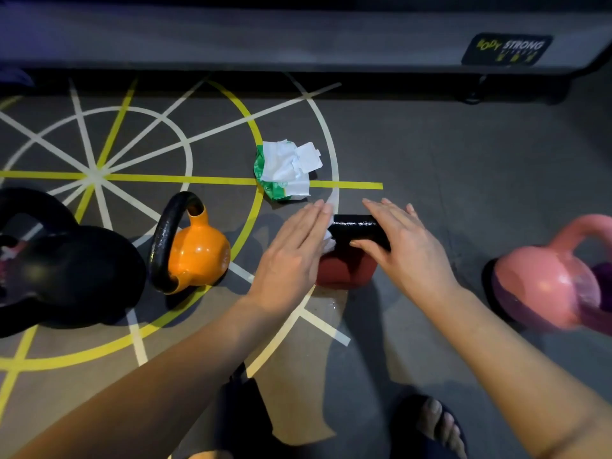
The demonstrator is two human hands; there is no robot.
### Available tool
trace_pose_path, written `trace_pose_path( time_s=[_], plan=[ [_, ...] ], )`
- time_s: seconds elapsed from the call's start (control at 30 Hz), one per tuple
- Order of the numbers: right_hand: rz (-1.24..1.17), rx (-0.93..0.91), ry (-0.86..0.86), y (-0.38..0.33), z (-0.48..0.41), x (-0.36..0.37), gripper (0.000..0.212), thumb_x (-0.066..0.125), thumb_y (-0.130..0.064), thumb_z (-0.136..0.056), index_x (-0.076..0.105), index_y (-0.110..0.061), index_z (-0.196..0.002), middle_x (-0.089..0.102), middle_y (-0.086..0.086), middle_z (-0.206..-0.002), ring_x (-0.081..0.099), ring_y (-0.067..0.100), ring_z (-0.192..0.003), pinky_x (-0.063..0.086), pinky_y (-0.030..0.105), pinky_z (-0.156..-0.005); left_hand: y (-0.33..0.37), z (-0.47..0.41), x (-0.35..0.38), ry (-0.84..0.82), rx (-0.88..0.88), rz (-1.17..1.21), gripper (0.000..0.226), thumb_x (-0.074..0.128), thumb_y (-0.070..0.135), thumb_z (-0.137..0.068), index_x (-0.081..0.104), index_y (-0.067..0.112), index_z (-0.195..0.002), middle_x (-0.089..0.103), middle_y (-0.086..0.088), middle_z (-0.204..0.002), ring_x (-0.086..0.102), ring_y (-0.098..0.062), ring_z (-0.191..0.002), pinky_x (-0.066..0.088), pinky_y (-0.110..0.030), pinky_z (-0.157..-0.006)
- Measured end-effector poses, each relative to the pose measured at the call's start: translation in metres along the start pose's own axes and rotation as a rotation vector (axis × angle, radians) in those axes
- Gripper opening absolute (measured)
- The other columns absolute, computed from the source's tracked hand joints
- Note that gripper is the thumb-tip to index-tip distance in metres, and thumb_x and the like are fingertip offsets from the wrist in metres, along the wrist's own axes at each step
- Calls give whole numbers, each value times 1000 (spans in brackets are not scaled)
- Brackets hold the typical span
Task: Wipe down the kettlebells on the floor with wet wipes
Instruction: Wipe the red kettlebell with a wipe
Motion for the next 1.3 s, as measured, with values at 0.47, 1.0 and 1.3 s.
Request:
trace_pose_path(
  time_s=[0.47,1.0,1.3],
  plan=[
    [38,-33,7,-3,-1,0,41,61,-43,-93,59,-16,-125,62,5,-109,58,31,-99,42,45,-93,-27,9,-5,-42,-150,244,42,53,2,-104,54,5,-145,56,-4,-148,50,-15,-140,41,-35,-117],
    [238,56,33,-9,0,8,34,69,-12,-85,55,-14,-116,58,7,-109,59,34,-110,15,73,-117,-8,2,-5,-30,-103,172,44,53,4,-103,51,0,-146,54,-10,-150,48,-20,-141,34,-30,-120],
    [234,28,100,-11,1,13,38,70,-1,-83,52,-11,-114,60,12,-119,53,39,-124,36,70,-108,-25,22,0,22,-342,289,47,38,20,-109,42,7,-153,46,-5,-156,39,-10,-147,32,-27,-120]
  ],
)
Point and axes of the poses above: each hand's wrist, its own z-axis away from the middle knuckle, its own x-axis out of the palm, y = z × x, the point moved 5 cm from there along -z, towards the middle knuckle
